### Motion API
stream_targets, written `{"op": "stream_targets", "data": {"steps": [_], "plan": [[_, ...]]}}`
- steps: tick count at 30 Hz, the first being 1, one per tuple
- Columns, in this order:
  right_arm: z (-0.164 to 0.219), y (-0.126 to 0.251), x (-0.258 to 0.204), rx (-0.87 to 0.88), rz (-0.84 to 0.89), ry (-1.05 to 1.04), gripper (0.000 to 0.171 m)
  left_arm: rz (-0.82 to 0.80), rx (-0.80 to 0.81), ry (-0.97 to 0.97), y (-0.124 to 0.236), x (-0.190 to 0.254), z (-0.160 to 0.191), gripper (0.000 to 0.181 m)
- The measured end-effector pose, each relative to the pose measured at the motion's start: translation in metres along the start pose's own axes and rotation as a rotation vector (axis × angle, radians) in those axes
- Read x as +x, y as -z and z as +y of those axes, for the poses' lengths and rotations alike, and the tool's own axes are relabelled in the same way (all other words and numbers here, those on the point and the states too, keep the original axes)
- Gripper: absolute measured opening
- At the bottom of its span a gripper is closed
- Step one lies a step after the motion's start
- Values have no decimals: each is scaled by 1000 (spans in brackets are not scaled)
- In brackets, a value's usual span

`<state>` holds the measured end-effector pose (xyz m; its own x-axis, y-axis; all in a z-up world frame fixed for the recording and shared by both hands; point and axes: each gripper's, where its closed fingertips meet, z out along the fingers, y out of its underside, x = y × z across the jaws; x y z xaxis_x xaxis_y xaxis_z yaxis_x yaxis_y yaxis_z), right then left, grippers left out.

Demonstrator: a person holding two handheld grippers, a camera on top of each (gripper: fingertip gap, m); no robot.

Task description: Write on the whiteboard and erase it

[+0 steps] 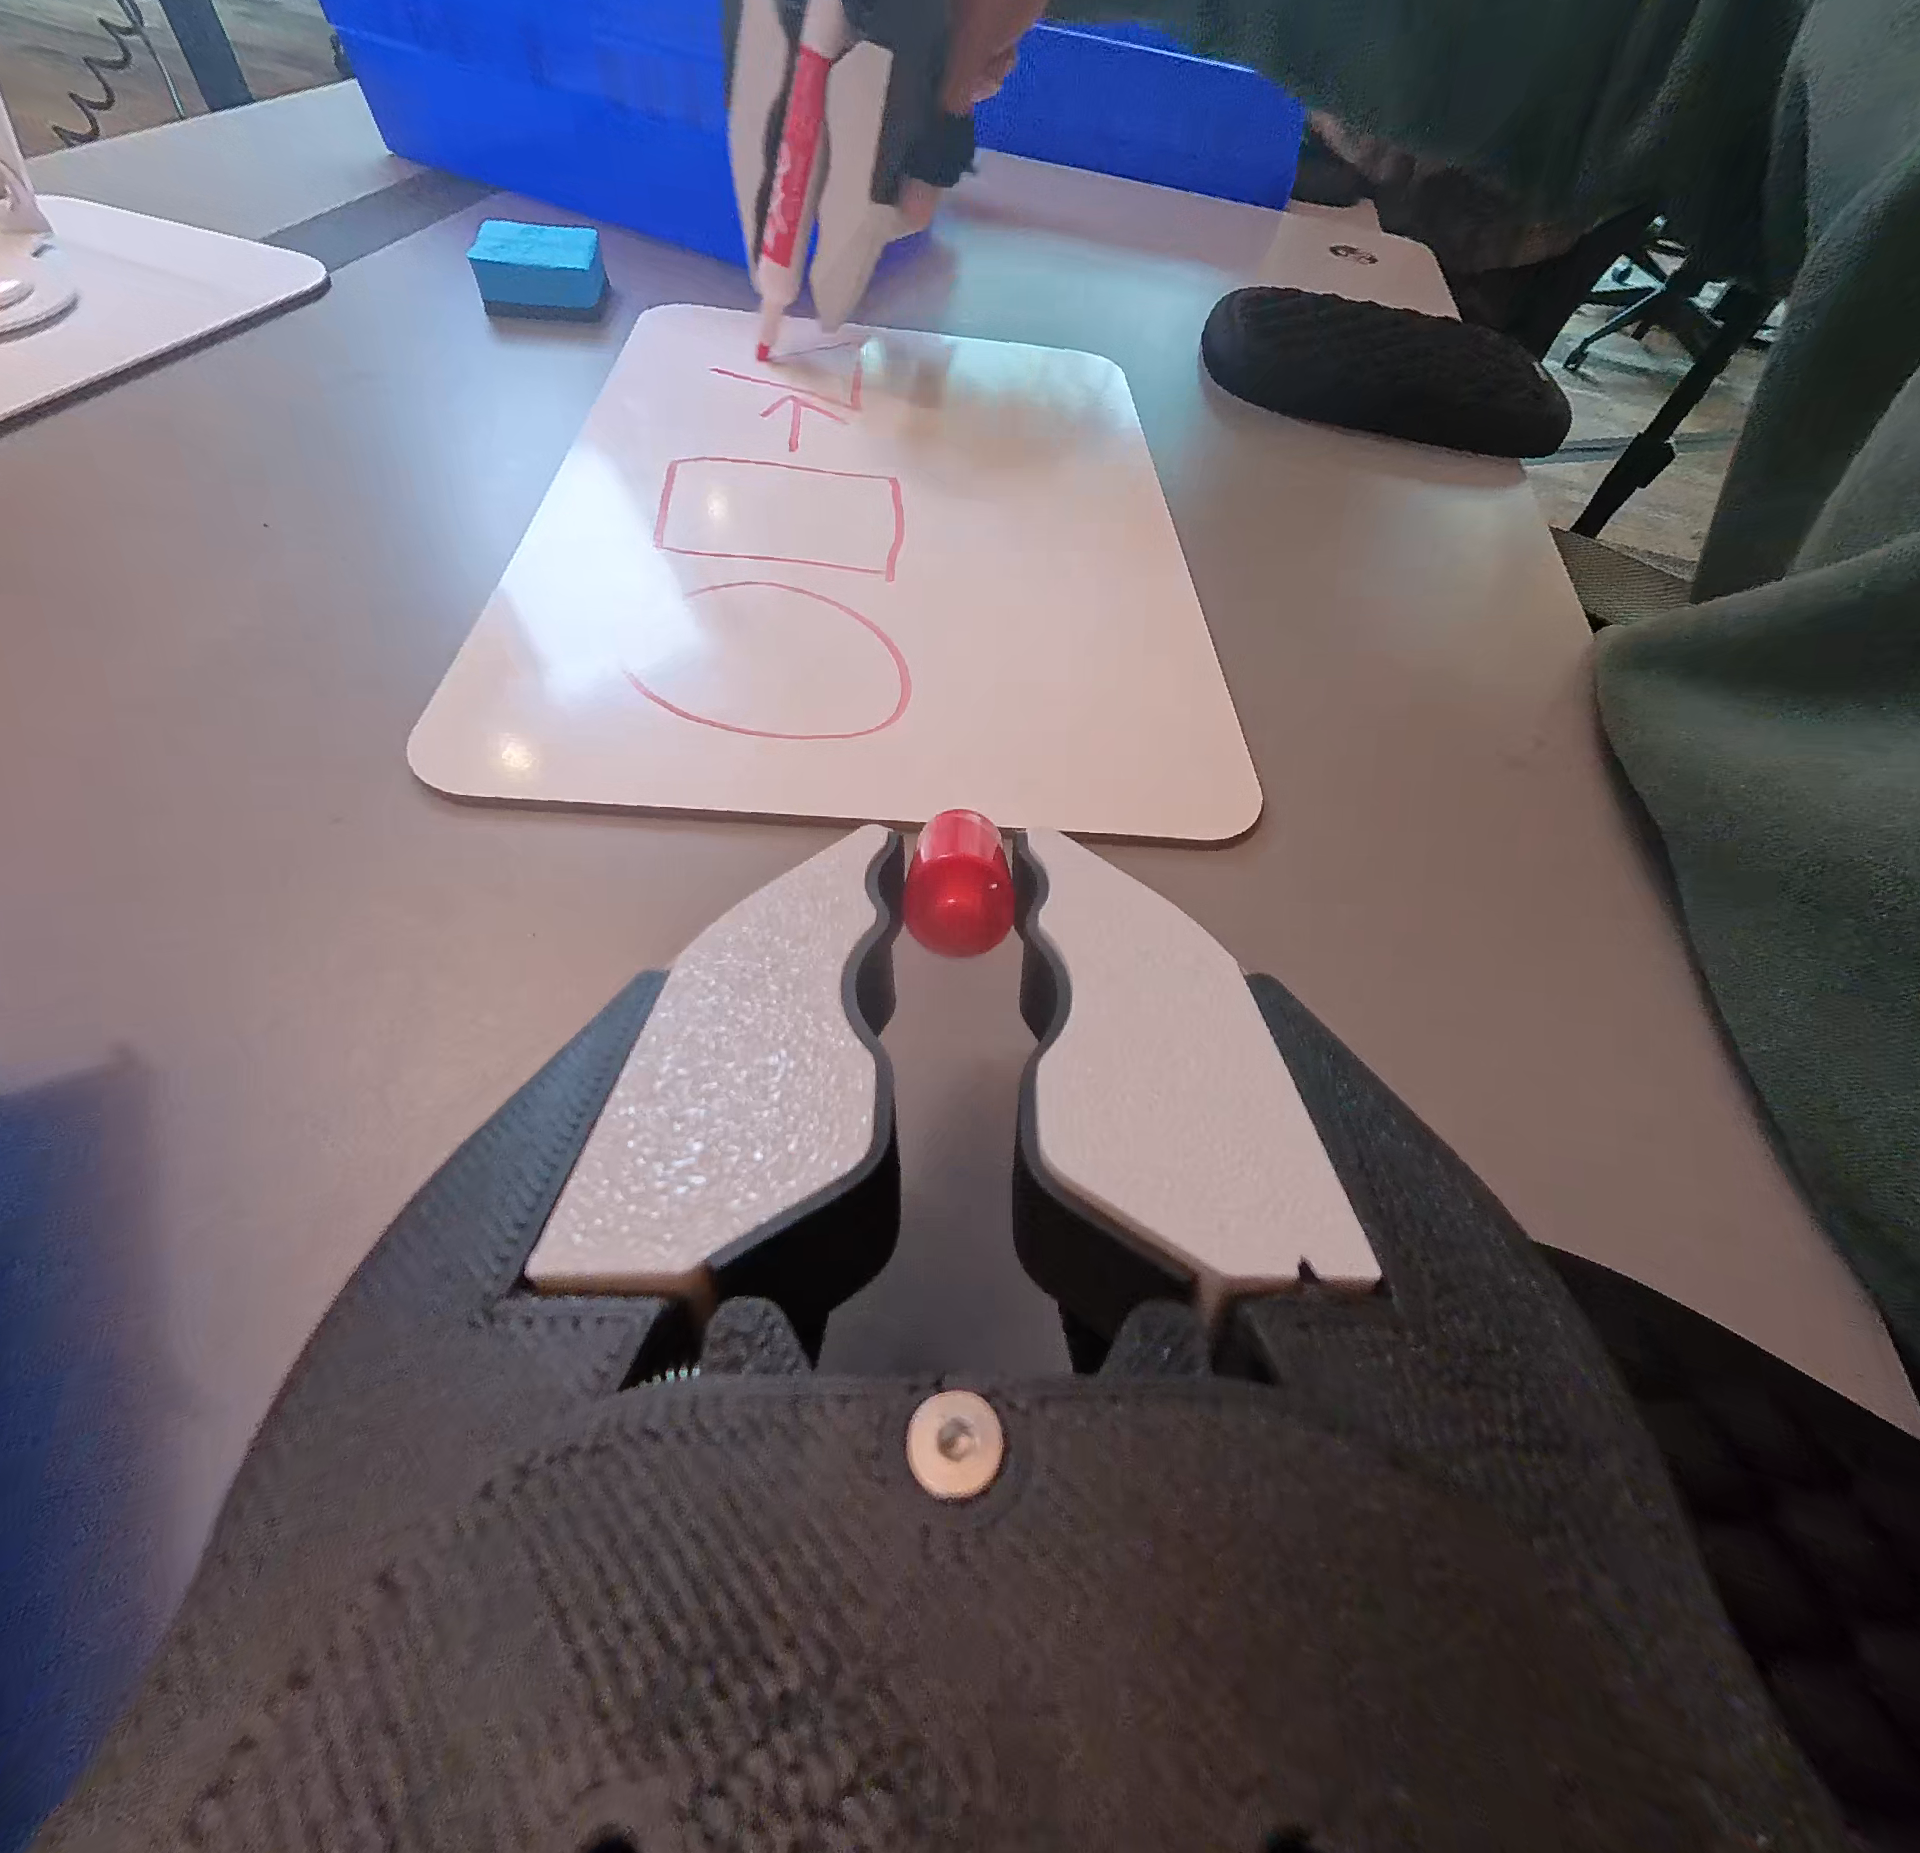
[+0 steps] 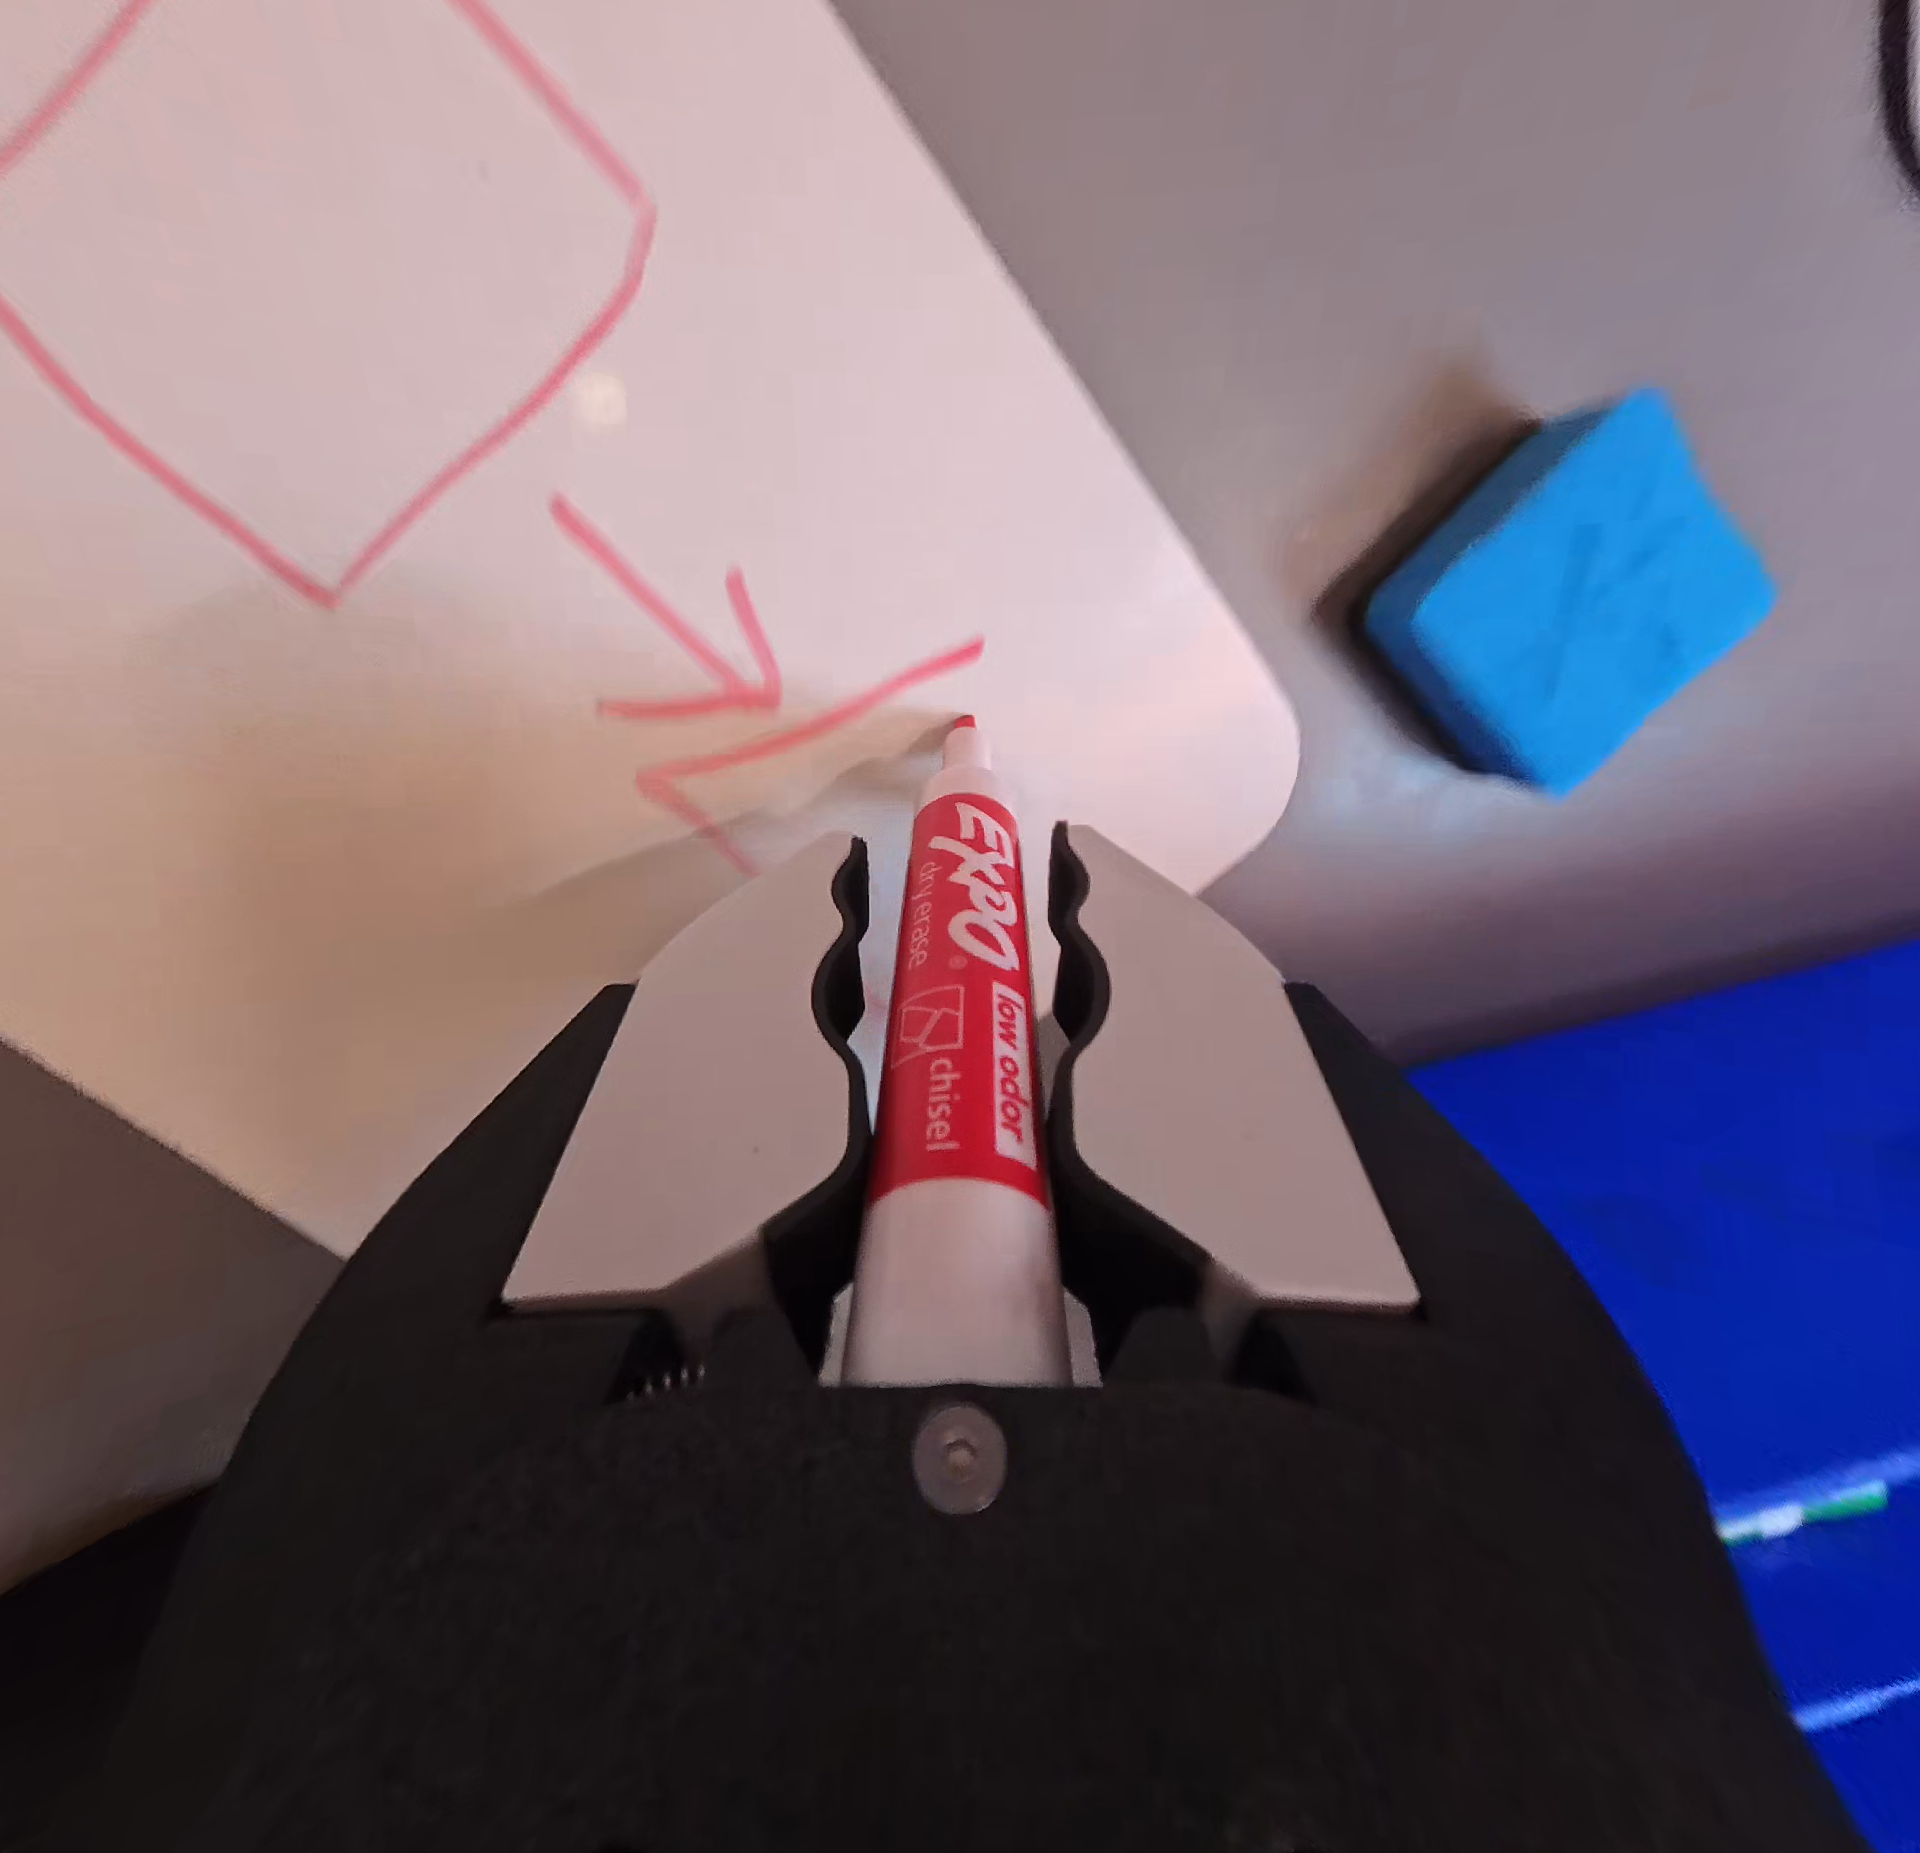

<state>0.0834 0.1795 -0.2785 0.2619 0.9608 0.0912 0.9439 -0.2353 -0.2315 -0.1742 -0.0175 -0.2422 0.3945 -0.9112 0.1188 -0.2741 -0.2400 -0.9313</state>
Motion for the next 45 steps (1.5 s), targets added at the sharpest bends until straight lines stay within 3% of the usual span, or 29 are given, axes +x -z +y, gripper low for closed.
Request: {"op": "stream_targets", "data": {"steps": [6,12,17,21,25,30,36,40,45], "plan": [[-26,5,1,87,14,30,34,0,8,3,1,-1,-1,20],[-57,67,-69,625,-110,-32,34,25,86,-10,-2,5,-16,20],[-75,114,-143,1080,-318,-93,34,20,207,-175,-19,22,-70,20],[-83,151,-174,1290,-481,-115,34,72,288,-339,-51,44,-129,20],[-75,176,-184,1373,-501,-99,34,136,325,-463,-83,70,-174,20],[-50,196,-189,1411,-495,-81,34,154,327,-551,-111,89,-200,20],[-31,202,-197,1436,-540,-98,34,265,305,-578,-140,117,-204,20],[-21,210,-202,1513,-719,-203,32,326,322,-568,-145,130,-212,19],[-7,200,-208,1536,-830,-306,32,385,172,-584,-157,139,-198,20]]}}
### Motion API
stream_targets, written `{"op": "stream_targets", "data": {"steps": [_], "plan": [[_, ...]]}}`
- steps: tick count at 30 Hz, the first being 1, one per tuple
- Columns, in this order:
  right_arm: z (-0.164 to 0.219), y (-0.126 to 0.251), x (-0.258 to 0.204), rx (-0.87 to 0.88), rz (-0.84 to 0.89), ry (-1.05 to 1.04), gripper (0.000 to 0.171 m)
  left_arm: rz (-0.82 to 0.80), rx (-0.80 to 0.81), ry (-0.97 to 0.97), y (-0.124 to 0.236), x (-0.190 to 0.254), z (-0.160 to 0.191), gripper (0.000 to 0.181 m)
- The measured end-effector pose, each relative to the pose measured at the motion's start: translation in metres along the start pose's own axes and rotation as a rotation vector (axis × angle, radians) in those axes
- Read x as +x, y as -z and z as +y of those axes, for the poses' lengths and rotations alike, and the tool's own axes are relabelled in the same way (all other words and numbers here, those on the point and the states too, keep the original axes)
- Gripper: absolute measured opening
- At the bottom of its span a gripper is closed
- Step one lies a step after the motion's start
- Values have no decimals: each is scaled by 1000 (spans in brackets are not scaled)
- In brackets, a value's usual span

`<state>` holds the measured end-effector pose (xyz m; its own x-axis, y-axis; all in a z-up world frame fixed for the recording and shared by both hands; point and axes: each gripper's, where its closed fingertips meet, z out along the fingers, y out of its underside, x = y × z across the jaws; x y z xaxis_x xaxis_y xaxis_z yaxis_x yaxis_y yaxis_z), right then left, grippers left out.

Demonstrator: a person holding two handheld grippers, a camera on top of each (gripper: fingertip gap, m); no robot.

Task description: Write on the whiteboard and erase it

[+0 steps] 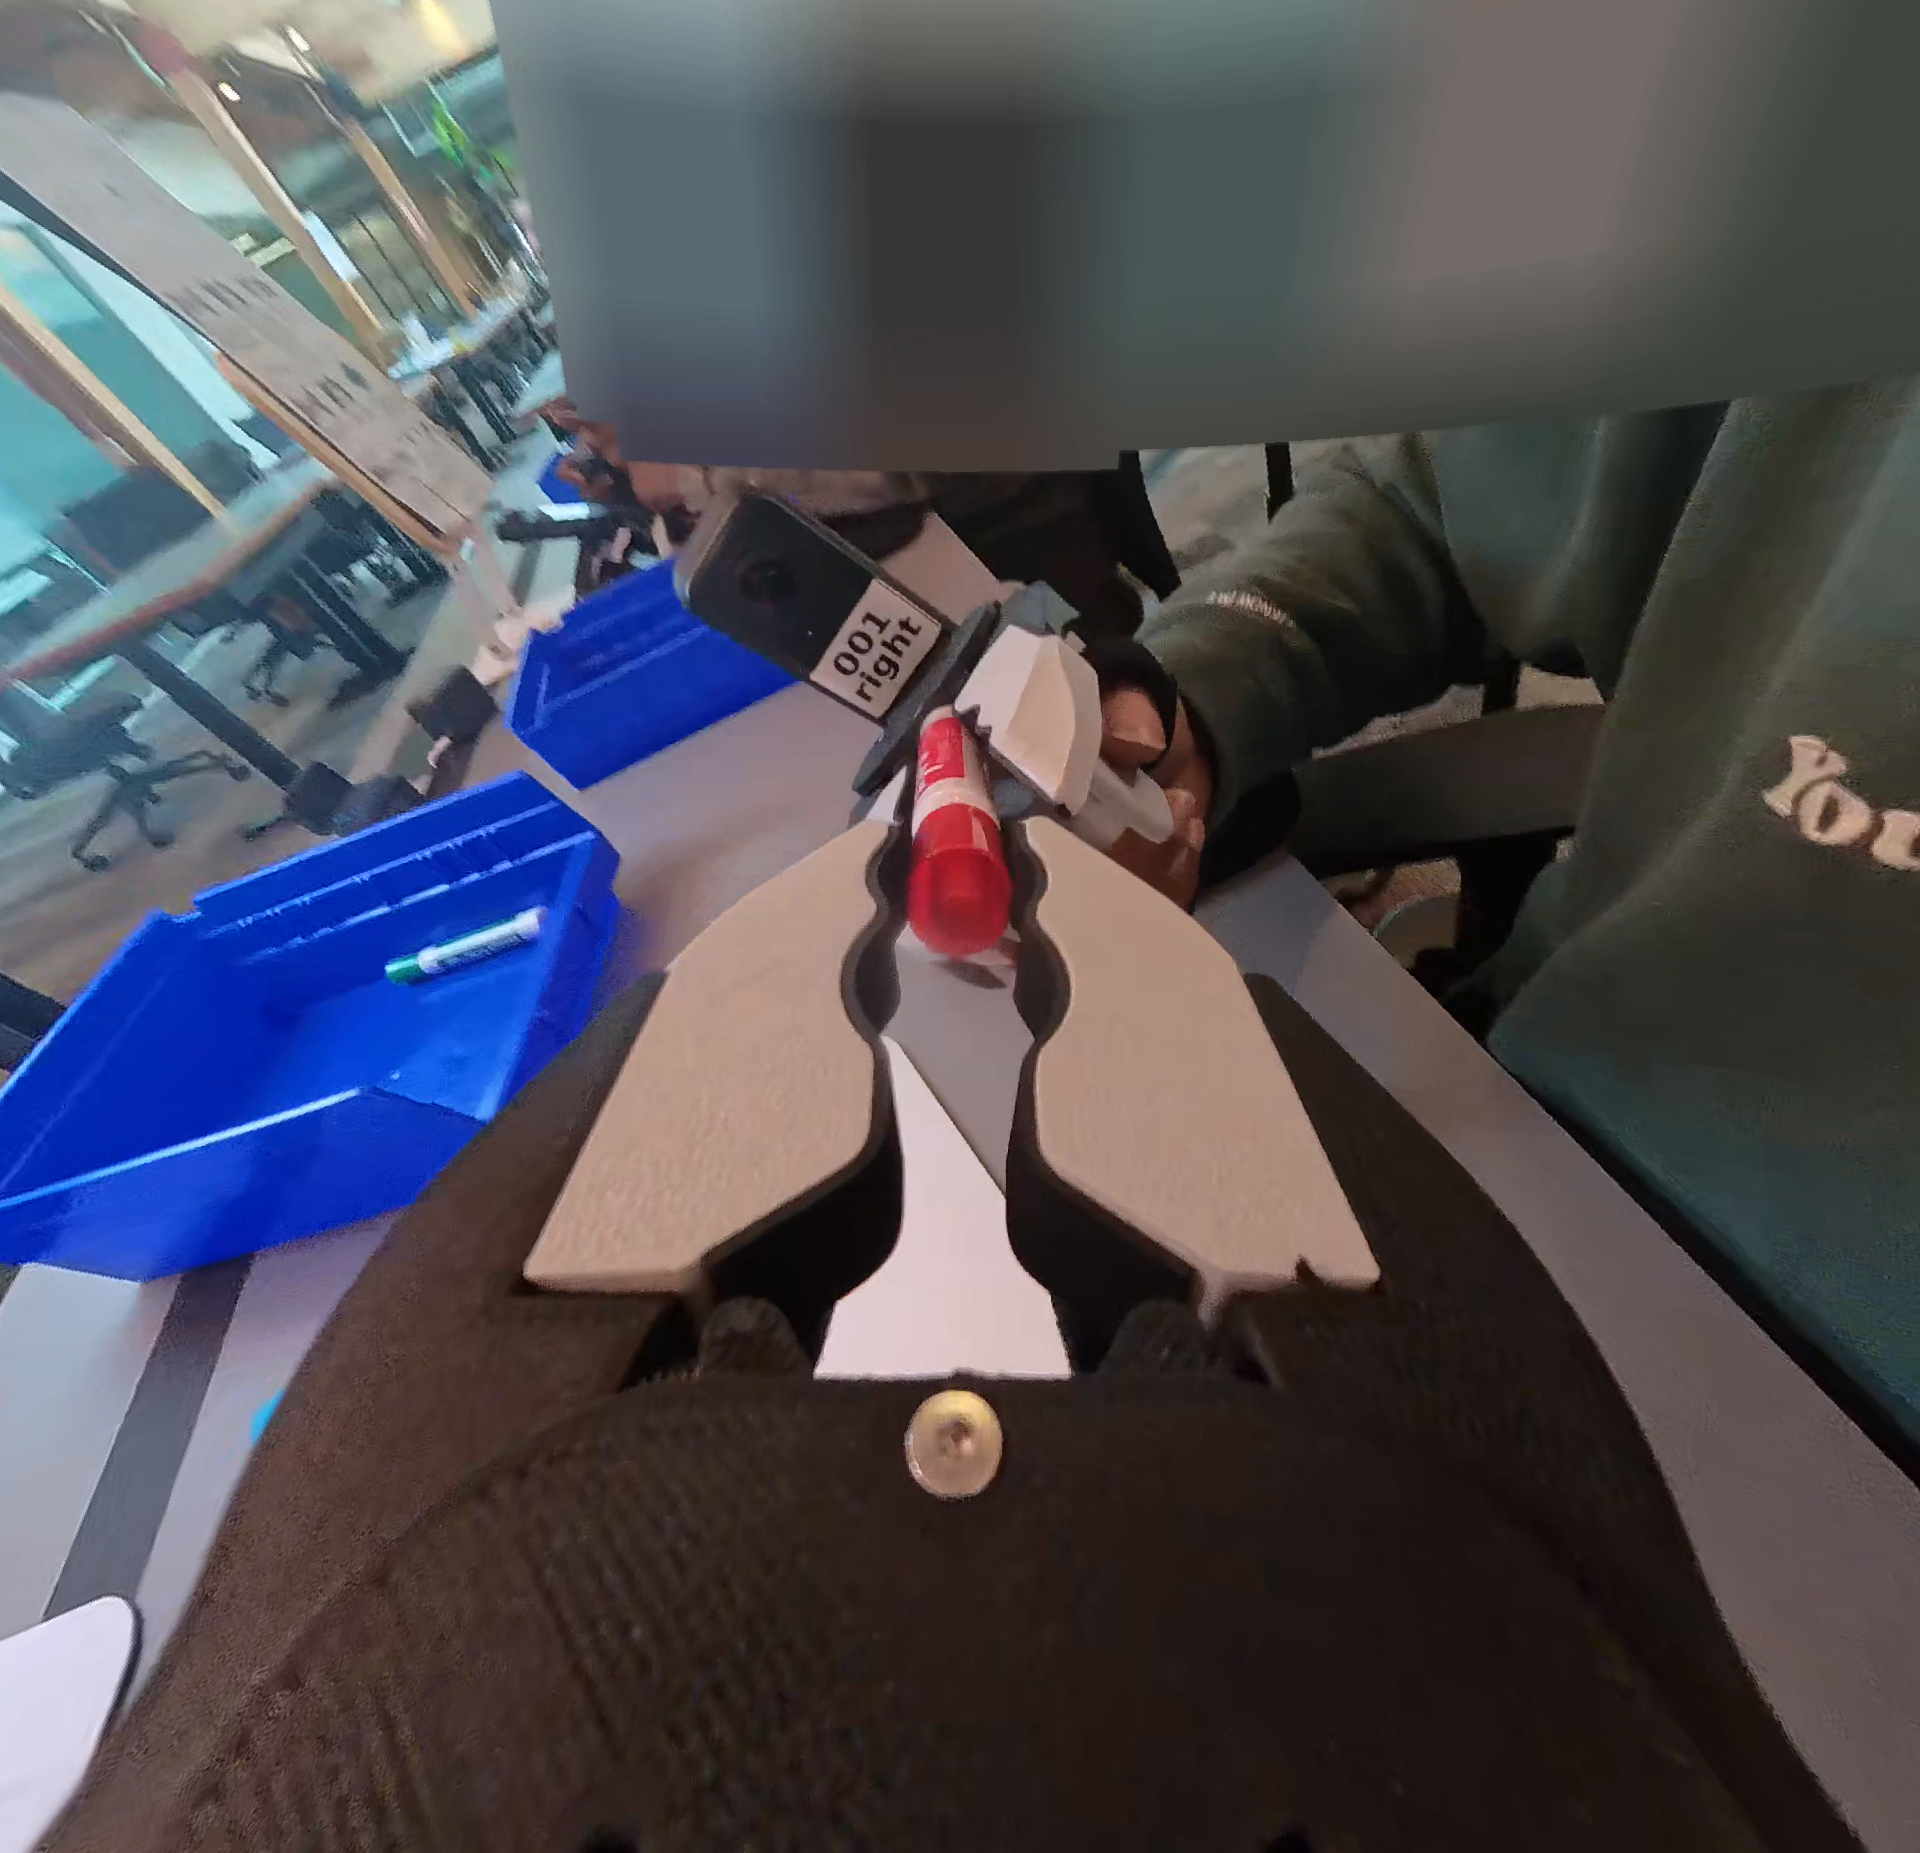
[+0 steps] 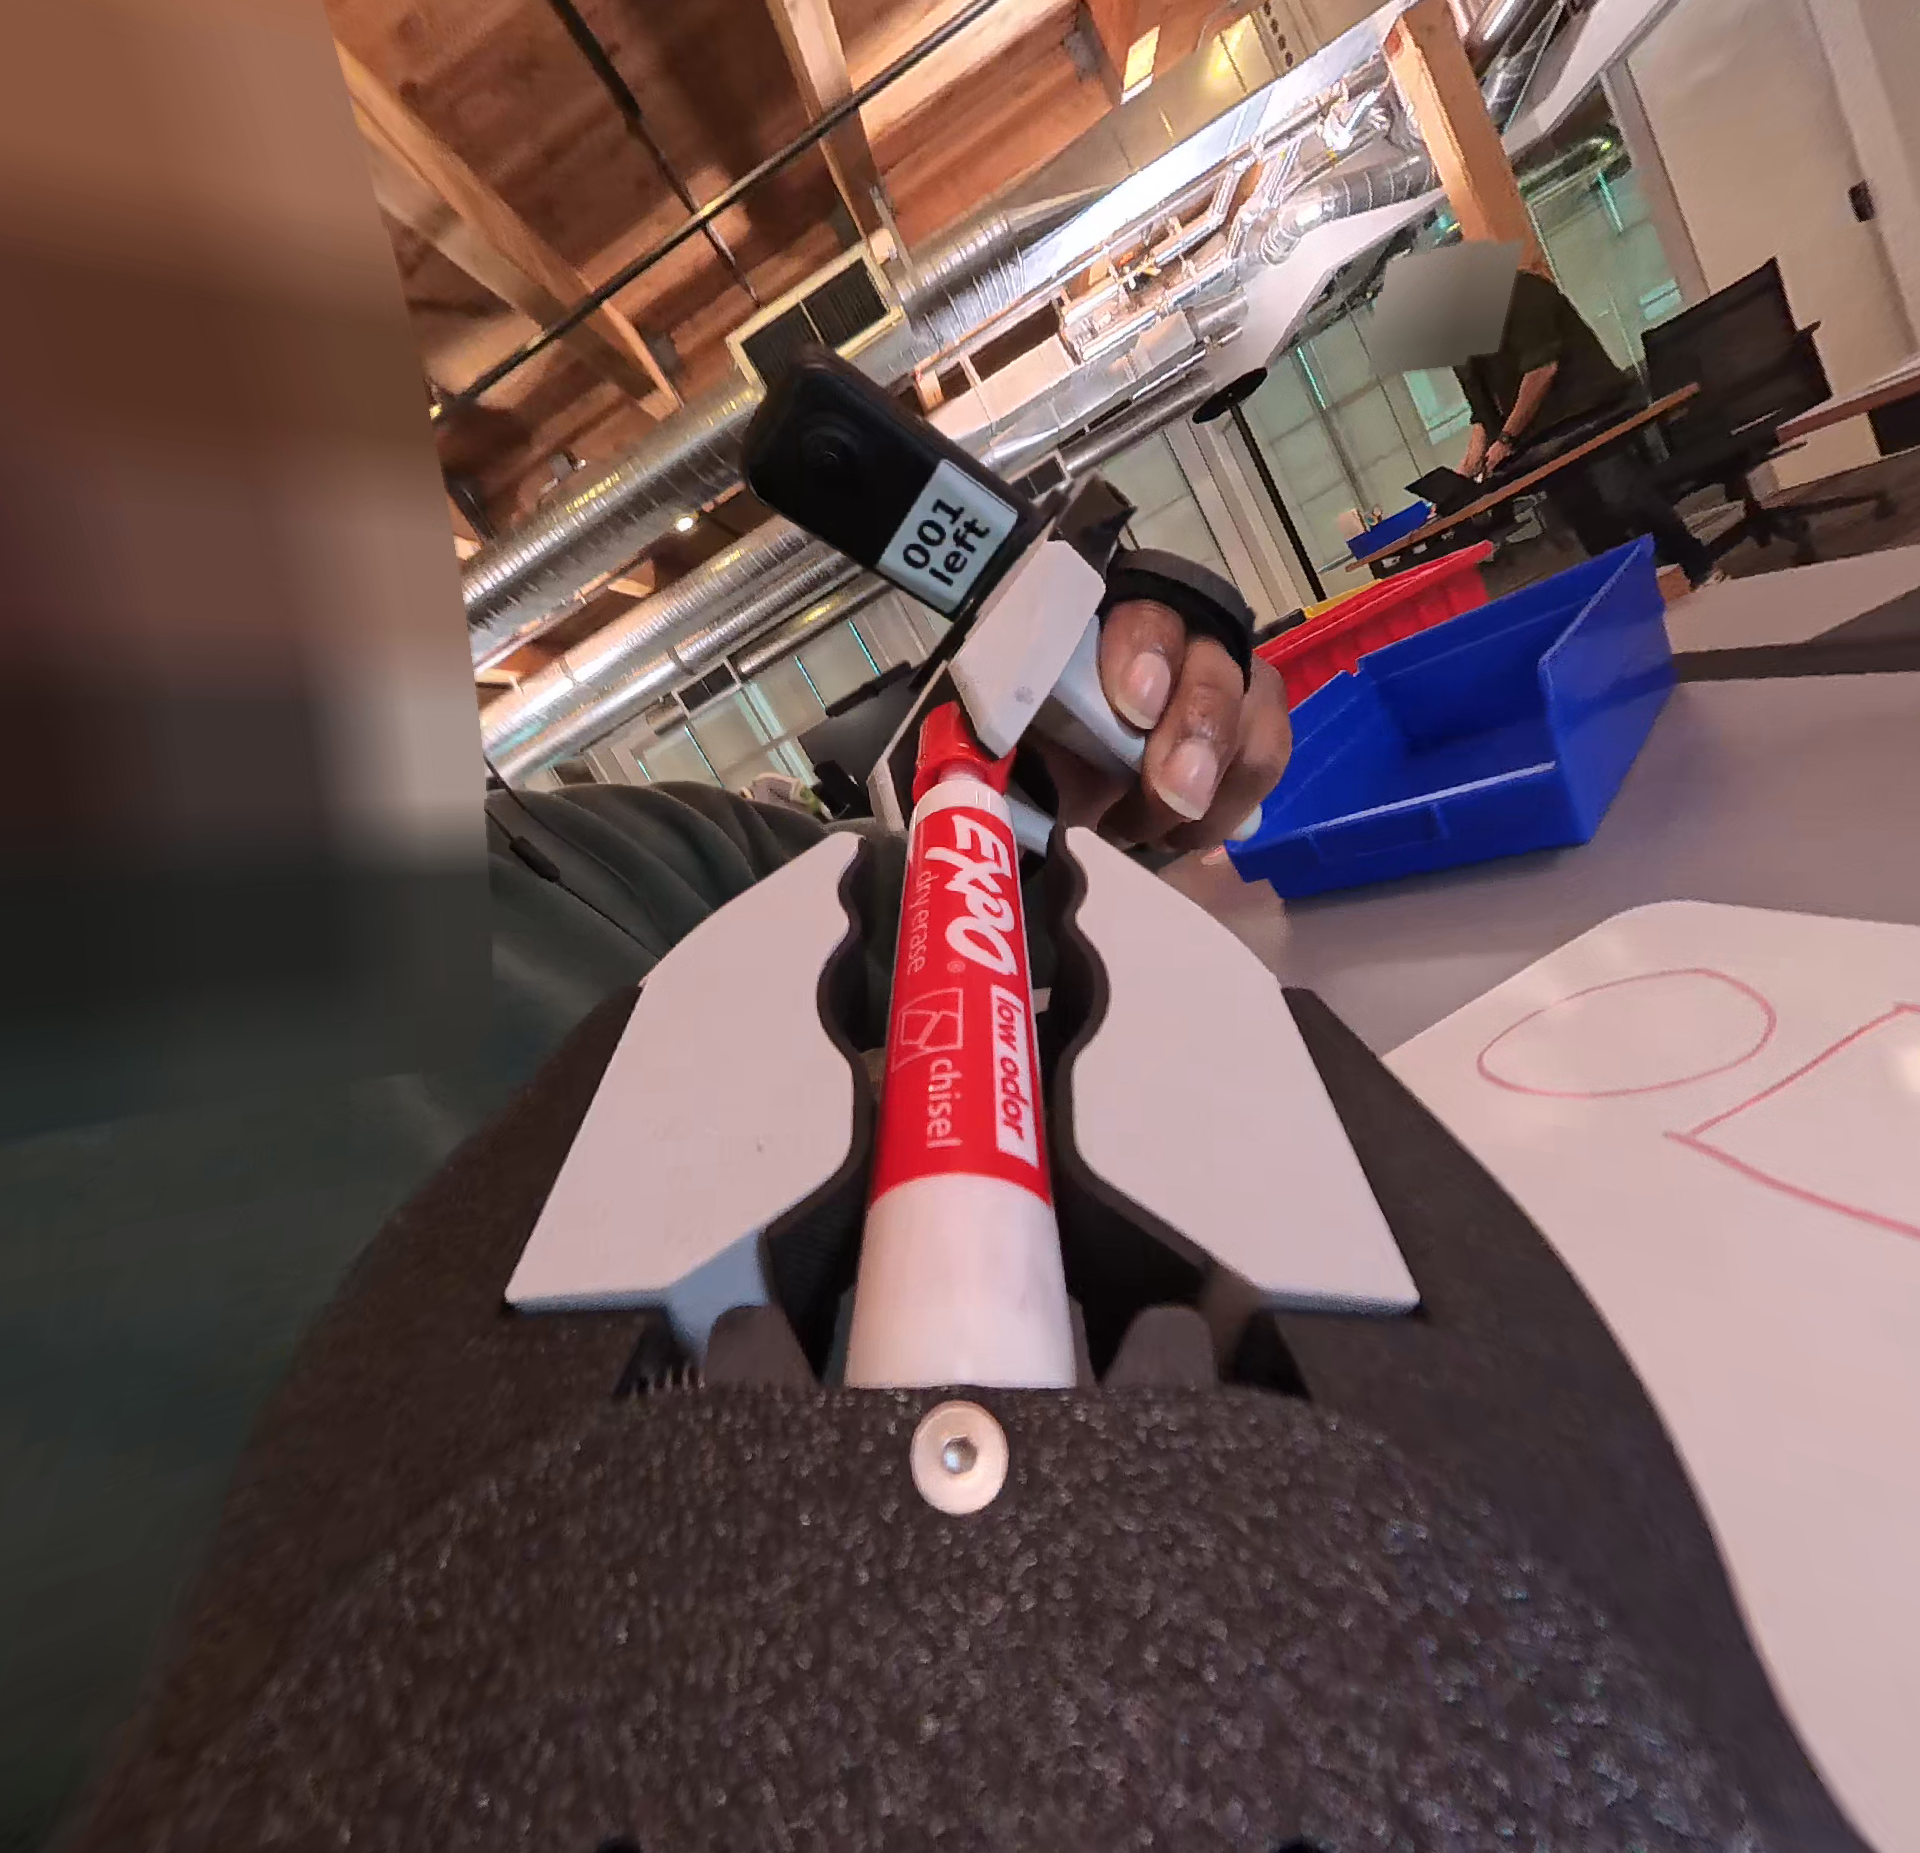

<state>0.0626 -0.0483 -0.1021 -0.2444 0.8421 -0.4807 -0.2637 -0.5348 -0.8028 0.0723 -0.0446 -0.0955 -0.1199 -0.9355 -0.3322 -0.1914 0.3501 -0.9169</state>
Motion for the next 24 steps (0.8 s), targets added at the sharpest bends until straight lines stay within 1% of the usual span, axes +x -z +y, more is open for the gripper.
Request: {"op": "stream_targets", "data": {"steps": [3,5,10,11,14,17,20,21,23,24], "plan": [[6,6,1,25,9,-28,31,36,-66,-12,-6,6,8,20],[7,9,0,48,20,-28,31,58,-67,-9,-9,8,8,20],[17,14,0,60,47,-70,32,82,-135,-79,-17,13,16,19],[20,14,1,60,53,-76,31,97,-182,-123,-21,18,24,20],[16,18,-1,101,71,-52,31,85,-184,-182,-26,19,22,20],[16,23,6,60,139,-30,33,88,-214,-184,-30,17,32,20],[17,28,9,-10,184,24,36,59,-174,-142,-34,15,38,20],[15,30,9,-42,199,67,42,47,-142,-122,-35,13,37,20],[5,39,10,-109,279,208,51,60,-64,-38,-33,10,31,20],[1,45,10,-153,324,281,52,72,-41,11,-30,8,31,20]]}}
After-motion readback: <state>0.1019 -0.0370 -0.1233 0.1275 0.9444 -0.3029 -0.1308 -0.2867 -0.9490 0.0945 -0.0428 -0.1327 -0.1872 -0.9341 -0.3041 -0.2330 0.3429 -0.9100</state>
